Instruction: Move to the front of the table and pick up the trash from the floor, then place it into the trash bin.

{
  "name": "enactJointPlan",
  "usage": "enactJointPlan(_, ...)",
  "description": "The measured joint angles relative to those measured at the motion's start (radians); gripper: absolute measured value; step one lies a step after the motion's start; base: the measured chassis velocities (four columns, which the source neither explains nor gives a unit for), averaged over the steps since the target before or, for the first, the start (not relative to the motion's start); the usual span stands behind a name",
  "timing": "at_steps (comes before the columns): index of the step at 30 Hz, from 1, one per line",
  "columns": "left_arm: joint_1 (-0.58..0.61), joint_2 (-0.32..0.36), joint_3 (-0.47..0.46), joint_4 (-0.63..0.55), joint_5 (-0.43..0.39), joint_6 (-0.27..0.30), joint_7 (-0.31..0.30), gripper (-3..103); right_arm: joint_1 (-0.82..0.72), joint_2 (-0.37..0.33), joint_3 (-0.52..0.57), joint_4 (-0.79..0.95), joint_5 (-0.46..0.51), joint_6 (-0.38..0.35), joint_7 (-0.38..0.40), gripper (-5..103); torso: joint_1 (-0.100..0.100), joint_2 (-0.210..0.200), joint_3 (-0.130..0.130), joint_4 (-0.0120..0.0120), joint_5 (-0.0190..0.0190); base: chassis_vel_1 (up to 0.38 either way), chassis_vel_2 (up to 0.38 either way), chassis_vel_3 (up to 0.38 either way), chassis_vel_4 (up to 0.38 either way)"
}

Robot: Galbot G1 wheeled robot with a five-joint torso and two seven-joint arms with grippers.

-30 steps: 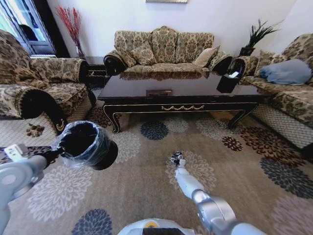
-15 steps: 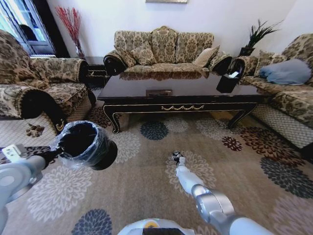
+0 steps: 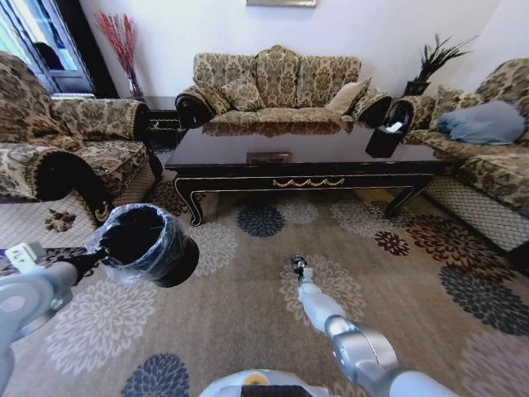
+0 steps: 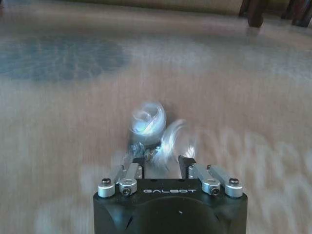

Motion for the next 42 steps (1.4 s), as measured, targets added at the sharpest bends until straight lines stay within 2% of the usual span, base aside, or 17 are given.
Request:
enactJointPlan(1,0.000,0.000,0.000,0.000,0.000,0.000,0.000,2,0.000,0.000,0.000,0.000,0.000,0.000,0.000,40,0.000,0.000,0.000,0.0000,0.0000,0.000,0.000,0.000,0.000)
enactJointPlan(2,-0.003,0.000,0.004,0.002,0.002,0.000,0.000,2,-0.008,-0.003,-0.008,0.013,0.002,0.000,0.000,38,0.000,0.000,0.000,-0.0014,0.0009,0.000,0.000,0.000,0.000)
enactJointPlan(5,-0.011,-0.001,0.014,0.006,0.001,0.000,0.000,2,-0.027,-0.018,-0.036,0.069,0.004,0.014,0.000,38,0.000,0.000,0.000,-0.0006,-0.0012,0.000,0.000,0.000,0.000)
enactJointPlan(8,-0.016,-0.003,0.021,0.011,0.004,0.000,0.000,2,-0.038,-0.028,-0.054,0.093,0.005,0.019,0.000,38,0.000,0.000,0.000,-0.0003,0.0002,0.000,0.000,0.000,0.000)
enactJointPlan(12,-0.020,-0.008,0.029,0.014,0.006,0.000,0.000,2,-0.041,-0.037,-0.060,0.108,0.008,0.030,-0.001,38,0.000,0.000,0.000,-0.0005,-0.0012,0.000,0.000,0.000,0.000)
enactJointPlan(18,-0.024,-0.010,0.032,0.020,0.009,0.000,-0.001,2,-0.046,-0.045,-0.094,0.146,0.052,0.034,-0.006,30,0.000,0.000,0.000,-0.0005,-0.0008,0.000,0.000,0.000,0.000)
enactJointPlan(20,-0.024,-0.011,0.032,0.021,0.009,0.000,-0.001,2,-0.038,-0.043,-0.101,0.140,0.061,0.040,-0.016,33,0.000,0.000,0.000,-0.0005,-0.0008,0.000,0.000,0.000,0.000)
enactJointPlan(21,-0.024,-0.011,0.032,0.020,0.009,0.000,-0.001,2,-0.030,-0.040,-0.103,0.131,0.061,0.042,-0.019,38,0.000,0.000,0.000,-0.0005,-0.0009,0.000,0.000,0.000,0.000)
enactJointPlan(22,-0.024,-0.011,0.032,0.020,0.009,0.000,-0.001,2,-0.030,-0.040,-0.103,0.131,0.061,0.042,-0.019,38,0.000,0.000,0.000,-0.0005,-0.0009,0.000,0.000,0.000,0.000)
enactJointPlan(24,-0.022,-0.010,0.028,0.019,0.009,0.000,-0.001,2,-0.011,-0.031,-0.103,0.107,0.059,0.044,-0.021,50,0.000,0.000,0.000,-0.0006,-0.0008,0.000,0.000,0.000,0.000)
enactJointPlan(27,-0.017,-0.010,0.020,0.017,0.008,0.000,-0.001,2,0.010,-0.019,-0.097,0.073,0.047,0.044,-0.021,56,0.000,0.000,0.000,-0.0005,-0.0008,0.000,0.000,0.000,0.000)
enactJointPlan(30,-0.008,-0.014,0.009,0.010,0.008,0.000,-0.001,2,0.044,-0.003,-0.079,0.027,0.031,0.035,-0.009,72,0.000,0.000,0.000,-0.0004,-0.0008,0.000,0.000,0.000,0.000)
enactJointPlan(32,-0.006,-0.015,0.007,0.009,0.008,0.000,-0.001,2,0.051,0.001,-0.075,0.020,0.030,0.027,0.000,72,0.000,0.000,0.000,-0.0003,-0.0008,0.000,0.000,0.000,0.000)
enactJointPlan(35,-0.003,-0.021,0.004,0.005,0.007,0.000,-0.001,2,0.073,0.011,-0.060,-0.008,0.045,-0.005,0.027,88,0.000,0.000,0.000,-0.0006,-0.0008,0.000,0.000,0.000,0.000)
enactJointPlan(36,-0.003,-0.021,0.004,0.005,0.007,0.000,-0.001,2,0.073,0.011,-0.060,-0.008,0.045,-0.005,0.027,88,0.000,0.000,0.000,-0.0006,-0.0008,0.000,0.000,0.000,0.000)
enactJointPlan(38,-0.003,-0.021,0.002,0.004,0.007,0.000,-0.001,2,0.087,0.015,-0.048,-0.026,0.065,-0.013,0.029,97,0.000,0.000,0.000,-0.0007,-0.0009,0.000,0.000,0.000,0.000)
enactJointPlan(42,-0.001,-0.021,-0.001,0.000,0.007,0.000,-0.001,2,0.113,0.022,-0.026,-0.059,0.075,-0.017,0.021,100,0.000,0.000,0.000,-0.0006,-0.0009,0.000,0.000,0.000,0.000)
